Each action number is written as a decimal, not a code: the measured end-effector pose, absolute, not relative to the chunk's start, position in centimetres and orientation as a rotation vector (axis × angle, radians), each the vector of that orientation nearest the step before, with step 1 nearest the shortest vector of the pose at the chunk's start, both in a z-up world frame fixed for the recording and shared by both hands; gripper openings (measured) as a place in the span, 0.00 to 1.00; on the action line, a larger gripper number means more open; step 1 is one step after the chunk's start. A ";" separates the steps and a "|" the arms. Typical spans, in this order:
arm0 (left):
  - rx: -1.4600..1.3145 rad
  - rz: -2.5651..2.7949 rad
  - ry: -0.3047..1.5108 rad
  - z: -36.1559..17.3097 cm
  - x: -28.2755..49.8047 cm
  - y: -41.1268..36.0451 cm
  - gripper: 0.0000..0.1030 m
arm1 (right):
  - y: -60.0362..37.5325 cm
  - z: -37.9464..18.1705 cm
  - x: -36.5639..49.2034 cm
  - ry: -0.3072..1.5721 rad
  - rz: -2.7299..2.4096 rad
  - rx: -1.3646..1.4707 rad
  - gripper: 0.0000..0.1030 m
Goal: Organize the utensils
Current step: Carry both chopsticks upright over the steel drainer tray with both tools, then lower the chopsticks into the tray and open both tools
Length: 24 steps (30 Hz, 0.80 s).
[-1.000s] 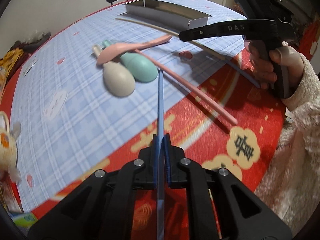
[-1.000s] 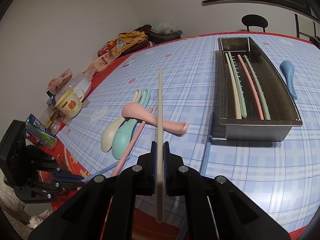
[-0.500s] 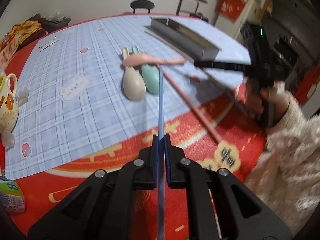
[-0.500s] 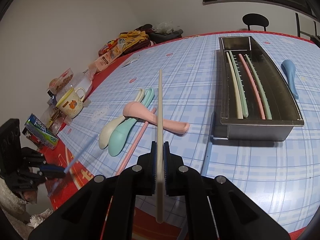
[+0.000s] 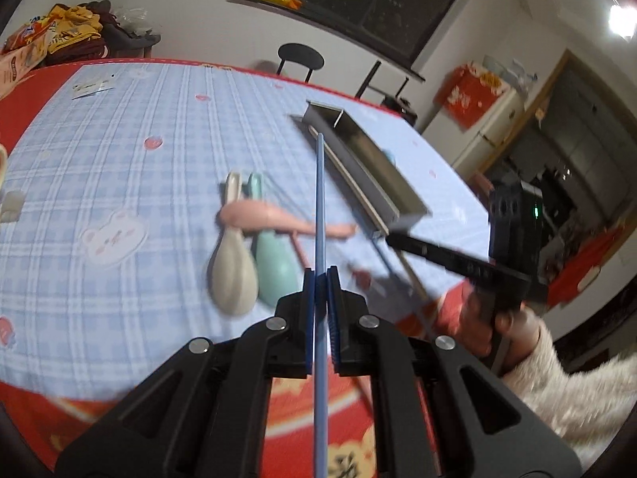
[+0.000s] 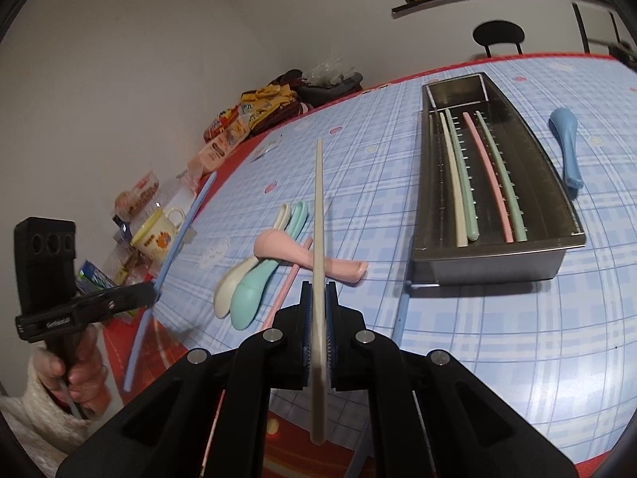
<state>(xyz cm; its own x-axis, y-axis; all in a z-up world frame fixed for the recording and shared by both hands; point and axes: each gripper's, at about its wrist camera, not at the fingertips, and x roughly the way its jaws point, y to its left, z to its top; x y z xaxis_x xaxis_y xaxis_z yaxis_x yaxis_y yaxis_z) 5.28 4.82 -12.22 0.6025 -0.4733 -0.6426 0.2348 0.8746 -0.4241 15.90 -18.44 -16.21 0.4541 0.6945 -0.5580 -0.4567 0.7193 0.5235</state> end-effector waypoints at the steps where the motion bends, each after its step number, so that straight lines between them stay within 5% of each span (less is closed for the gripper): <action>1: -0.324 -0.416 0.824 -12.1 5.9 4.6 0.10 | -18.8 -15.9 16.1 0.825 0.726 0.331 0.07; 13: -0.527 -0.407 0.747 -10.1 17.1 -1.0 0.10 | -22.9 -11.5 24.3 0.713 0.544 0.310 0.07; 24: -0.628 -0.313 0.790 -12.9 26.0 -7.5 0.10 | -25.1 -13.7 27.7 0.716 0.424 0.326 0.07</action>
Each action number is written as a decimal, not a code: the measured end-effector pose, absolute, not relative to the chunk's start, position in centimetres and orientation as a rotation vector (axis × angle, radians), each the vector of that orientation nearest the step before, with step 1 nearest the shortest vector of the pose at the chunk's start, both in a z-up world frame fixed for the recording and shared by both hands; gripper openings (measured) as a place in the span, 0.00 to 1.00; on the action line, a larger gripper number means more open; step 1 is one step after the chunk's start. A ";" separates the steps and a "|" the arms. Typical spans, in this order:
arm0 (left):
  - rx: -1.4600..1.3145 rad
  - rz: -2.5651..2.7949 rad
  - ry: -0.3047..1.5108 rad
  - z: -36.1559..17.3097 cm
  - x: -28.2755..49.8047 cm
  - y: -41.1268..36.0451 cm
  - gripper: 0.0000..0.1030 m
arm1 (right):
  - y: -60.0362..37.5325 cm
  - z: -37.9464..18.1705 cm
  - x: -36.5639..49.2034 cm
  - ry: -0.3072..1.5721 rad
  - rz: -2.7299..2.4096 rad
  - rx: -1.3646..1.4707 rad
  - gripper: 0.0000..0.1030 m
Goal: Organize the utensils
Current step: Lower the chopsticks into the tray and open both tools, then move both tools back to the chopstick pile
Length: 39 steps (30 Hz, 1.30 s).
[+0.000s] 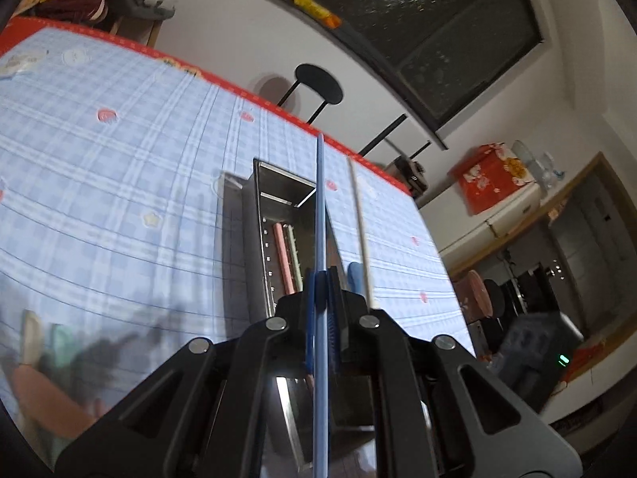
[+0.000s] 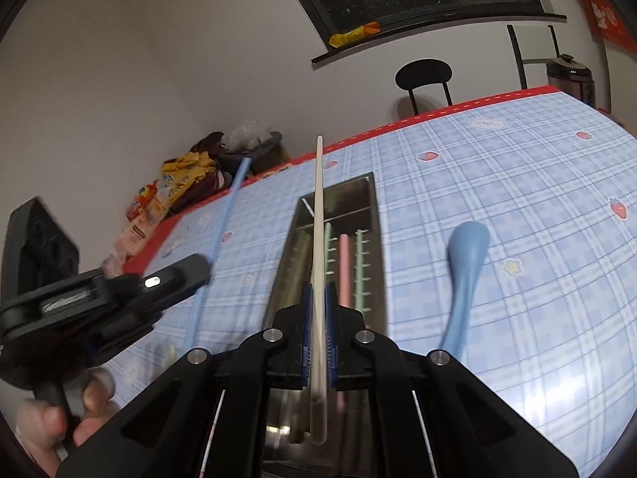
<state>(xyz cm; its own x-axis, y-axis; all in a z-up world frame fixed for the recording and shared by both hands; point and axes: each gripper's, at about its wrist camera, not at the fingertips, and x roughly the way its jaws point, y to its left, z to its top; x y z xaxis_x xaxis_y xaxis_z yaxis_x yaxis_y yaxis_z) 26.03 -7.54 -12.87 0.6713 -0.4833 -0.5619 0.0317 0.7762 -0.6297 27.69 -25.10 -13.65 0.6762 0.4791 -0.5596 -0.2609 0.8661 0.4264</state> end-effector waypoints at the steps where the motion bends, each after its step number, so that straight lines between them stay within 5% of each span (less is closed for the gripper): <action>1: -0.633 -0.307 0.803 -13.4 26.5 -8.0 0.10 | -25.2 -13.7 27.8 0.717 0.423 0.329 0.07; 16: -0.576 -0.264 0.861 -16.0 28.4 -9.3 0.09 | -24.9 -15.6 28.4 0.797 0.389 0.319 0.08; 19: -0.557 -0.257 0.841 -15.2 28.2 -8.8 0.19 | -25.0 -15.5 28.4 0.794 0.380 0.320 0.10; 23: -0.515 -0.232 0.801 -13.7 27.2 -7.6 0.30 | -24.9 -14.9 27.9 0.764 0.366 0.300 0.41; 32: -0.338 -0.127 0.666 -9.5 21.4 -3.0 0.79 | -23.8 -13.7 26.7 0.689 0.317 0.203 0.93; 36: -0.278 -0.072 0.624 -8.3 18.4 -0.4 0.93 | -22.9 -13.3 26.2 0.643 0.305 0.135 0.94; 39: -0.233 -0.044 0.612 -7.9 15.8 1.7 0.94 | -22.4 -13.0 25.4 0.620 0.296 0.100 0.94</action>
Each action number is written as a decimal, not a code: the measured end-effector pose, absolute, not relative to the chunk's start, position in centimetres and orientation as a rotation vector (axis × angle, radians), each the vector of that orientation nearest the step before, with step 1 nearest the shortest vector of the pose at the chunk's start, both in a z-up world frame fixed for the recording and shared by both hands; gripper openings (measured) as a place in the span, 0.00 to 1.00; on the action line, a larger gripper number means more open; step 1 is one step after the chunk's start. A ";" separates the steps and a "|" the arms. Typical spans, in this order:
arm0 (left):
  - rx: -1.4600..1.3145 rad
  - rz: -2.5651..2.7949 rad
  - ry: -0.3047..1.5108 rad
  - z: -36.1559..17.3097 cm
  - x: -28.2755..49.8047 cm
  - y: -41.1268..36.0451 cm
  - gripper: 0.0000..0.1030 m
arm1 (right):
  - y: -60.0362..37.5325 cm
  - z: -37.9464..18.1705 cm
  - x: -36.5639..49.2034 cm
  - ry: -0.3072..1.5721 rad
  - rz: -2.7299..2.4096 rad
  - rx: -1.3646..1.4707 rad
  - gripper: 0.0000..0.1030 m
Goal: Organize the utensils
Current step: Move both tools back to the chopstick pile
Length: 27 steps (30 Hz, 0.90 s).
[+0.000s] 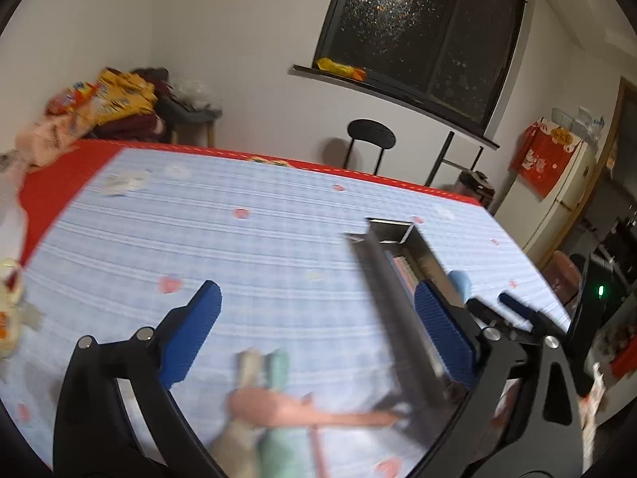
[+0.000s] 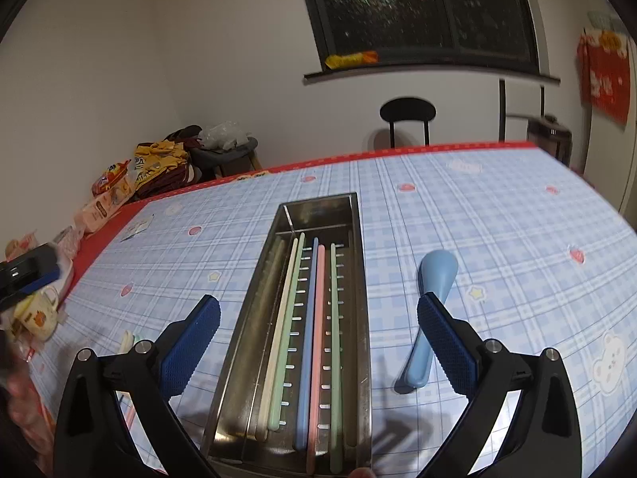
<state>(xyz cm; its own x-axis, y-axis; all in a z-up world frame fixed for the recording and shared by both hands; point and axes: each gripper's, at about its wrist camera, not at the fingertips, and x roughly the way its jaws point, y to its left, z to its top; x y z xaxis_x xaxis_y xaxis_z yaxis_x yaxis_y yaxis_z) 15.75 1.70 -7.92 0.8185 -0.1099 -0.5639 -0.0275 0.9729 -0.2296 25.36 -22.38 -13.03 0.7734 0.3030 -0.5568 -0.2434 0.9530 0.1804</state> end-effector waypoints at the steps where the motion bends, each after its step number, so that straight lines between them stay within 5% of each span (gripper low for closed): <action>1: -0.208 -0.027 0.617 -7.9 14.7 2.4 0.94 | -22.3 -13.0 25.0 0.623 0.291 0.094 0.94; 24: -0.074 -0.147 0.728 -14.5 5.9 2.5 0.94 | -19.1 -15.6 14.3 0.840 0.395 -0.011 0.94; 27: -0.039 -0.177 0.724 -14.7 5.3 0.9 0.94 | -18.6 -16.1 13.6 0.859 0.394 -0.042 0.86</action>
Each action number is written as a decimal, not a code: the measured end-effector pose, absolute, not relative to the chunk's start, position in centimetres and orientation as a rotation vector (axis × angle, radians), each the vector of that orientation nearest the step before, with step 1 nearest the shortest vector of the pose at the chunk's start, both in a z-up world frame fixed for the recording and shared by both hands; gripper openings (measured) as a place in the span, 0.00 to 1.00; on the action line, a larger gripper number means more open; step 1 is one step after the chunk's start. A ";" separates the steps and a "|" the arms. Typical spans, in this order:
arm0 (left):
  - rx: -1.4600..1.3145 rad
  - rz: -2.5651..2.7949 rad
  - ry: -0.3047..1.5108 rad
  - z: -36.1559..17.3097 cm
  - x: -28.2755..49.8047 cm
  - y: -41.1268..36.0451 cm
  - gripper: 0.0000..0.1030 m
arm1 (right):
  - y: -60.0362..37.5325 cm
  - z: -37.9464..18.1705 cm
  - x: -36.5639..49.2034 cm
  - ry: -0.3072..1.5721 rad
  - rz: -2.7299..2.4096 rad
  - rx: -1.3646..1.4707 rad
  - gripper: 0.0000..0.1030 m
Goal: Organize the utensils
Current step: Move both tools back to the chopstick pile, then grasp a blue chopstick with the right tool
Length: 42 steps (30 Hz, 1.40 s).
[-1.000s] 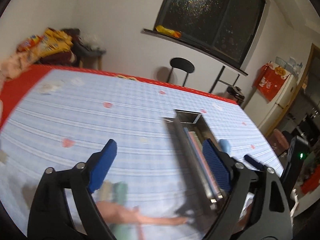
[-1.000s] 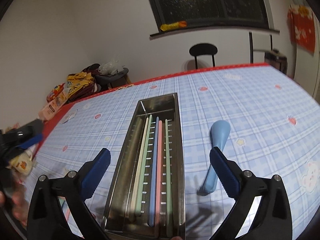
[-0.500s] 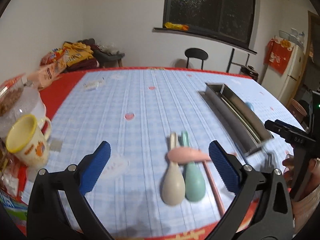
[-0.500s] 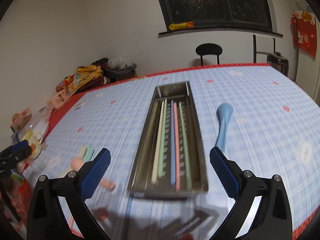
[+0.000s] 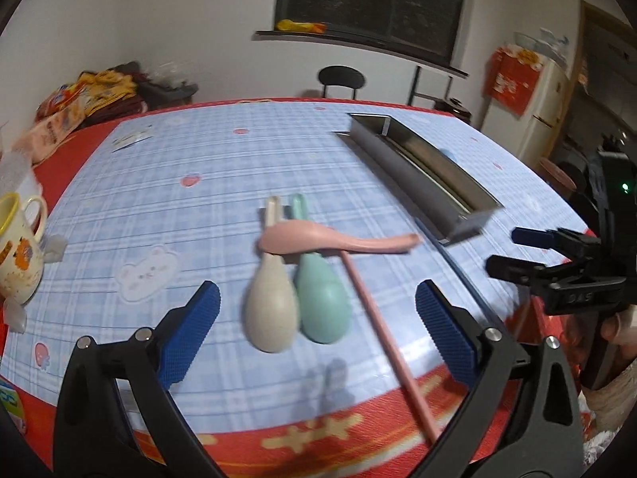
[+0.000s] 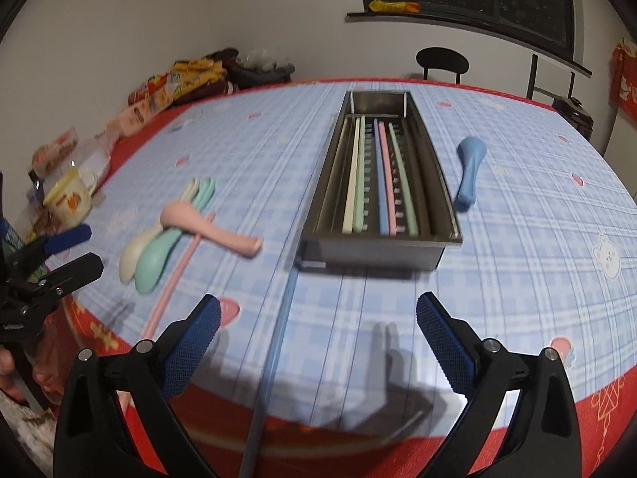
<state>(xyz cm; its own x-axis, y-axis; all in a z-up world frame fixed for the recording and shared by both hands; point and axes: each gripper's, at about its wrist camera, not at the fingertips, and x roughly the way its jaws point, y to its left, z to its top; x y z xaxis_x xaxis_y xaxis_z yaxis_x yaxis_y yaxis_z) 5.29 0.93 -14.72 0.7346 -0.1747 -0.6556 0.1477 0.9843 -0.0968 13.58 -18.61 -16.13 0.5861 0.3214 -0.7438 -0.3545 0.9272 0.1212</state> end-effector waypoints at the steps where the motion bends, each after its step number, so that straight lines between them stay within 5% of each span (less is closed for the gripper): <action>1: -0.034 -0.185 0.724 -14.8 5.1 0.5 0.94 | -18.4 -16.2 13.4 0.866 0.396 -0.055 0.84; 8: -0.045 -0.224 0.753 -15.5 4.7 -0.7 0.94 | -17.3 -16.5 12.1 0.880 0.430 -0.135 0.67; 17: 0.010 -0.218 0.771 -16.1 4.4 -2.2 0.94 | -16.6 -17.2 11.5 0.898 0.471 -0.185 0.63; 23: 0.045 -0.235 0.787 -16.4 4.5 -3.1 0.92 | -16.2 -17.8 11.7 0.908 0.488 -0.198 0.44; 30: 0.051 -0.268 0.843 -17.1 5.2 -3.8 0.56 | -16.2 -17.8 11.7 0.891 0.494 -0.200 0.27; 35: 0.040 -0.307 0.869 -17.6 5.4 -4.9 0.55 | -16.0 -17.8 11.4 0.881 0.515 -0.216 0.10; 42: 0.043 -0.266 0.906 -18.4 6.0 -4.8 0.40 | -16.0 -17.8 11.4 0.882 0.547 -0.199 0.06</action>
